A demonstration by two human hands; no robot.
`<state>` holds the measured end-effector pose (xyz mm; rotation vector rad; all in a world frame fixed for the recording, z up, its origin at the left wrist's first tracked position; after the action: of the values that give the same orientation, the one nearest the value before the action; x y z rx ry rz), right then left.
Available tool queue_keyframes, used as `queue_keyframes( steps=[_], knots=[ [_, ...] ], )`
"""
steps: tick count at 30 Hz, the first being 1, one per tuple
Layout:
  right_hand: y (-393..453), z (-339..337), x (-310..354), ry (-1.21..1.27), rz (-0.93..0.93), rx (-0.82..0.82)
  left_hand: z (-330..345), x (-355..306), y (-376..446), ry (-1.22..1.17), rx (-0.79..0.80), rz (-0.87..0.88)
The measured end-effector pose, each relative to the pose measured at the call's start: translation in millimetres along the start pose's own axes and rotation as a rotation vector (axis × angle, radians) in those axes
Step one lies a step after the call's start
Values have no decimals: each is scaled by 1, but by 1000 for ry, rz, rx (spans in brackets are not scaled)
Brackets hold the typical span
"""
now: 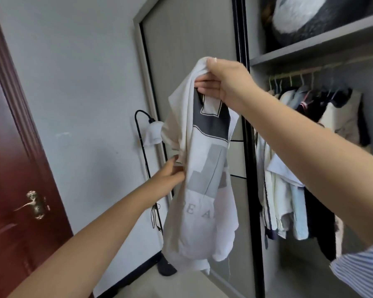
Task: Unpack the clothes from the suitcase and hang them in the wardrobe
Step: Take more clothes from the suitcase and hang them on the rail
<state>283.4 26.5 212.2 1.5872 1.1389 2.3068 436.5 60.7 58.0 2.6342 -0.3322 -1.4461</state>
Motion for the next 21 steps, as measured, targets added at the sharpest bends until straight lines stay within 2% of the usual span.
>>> queue_keyframes(
  steps=[4, 7, 9, 11, 13, 15, 18, 19, 21],
  knots=[
    [-7, -11, -2, 75, -49, -82, 11, 20, -2, 39, 93, -110],
    [-15, -30, -5, 105, -52, -221, 5, 24, -6, -84, 90, -103],
    [-24, -48, -6, 86, -39, -309, -9, 20, -9, -217, -1, -63],
    [-38, -68, -9, 11, 31, -381, -27, 16, -15, -367, -160, -45],
    [-53, -89, -17, -96, 125, -405, -46, 9, -22, -316, -321, 1],
    [-71, -102, -31, -213, 224, -334, -62, -3, -25, -152, -428, 66],
    [-93, -106, -52, -545, 320, -95, -78, -14, -24, -18, -526, 147],
    [-99, -103, -59, -711, 354, 32, -81, -17, -23, 4, -565, 160],
    [-112, -93, -75, -1060, 497, 391, -83, -19, -21, 107, -587, 203]
  ],
)
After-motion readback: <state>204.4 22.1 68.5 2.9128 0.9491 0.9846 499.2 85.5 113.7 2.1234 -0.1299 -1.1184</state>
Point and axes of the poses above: each hand's wrist, its own y-axis towards the middle knuckle, its own z-axis out of the palm, x = y × z, the point moved 4 cm from there along y, towards the middle knuckle, and after that the axes turned 4 degrees about x, right-handed, at the moved point
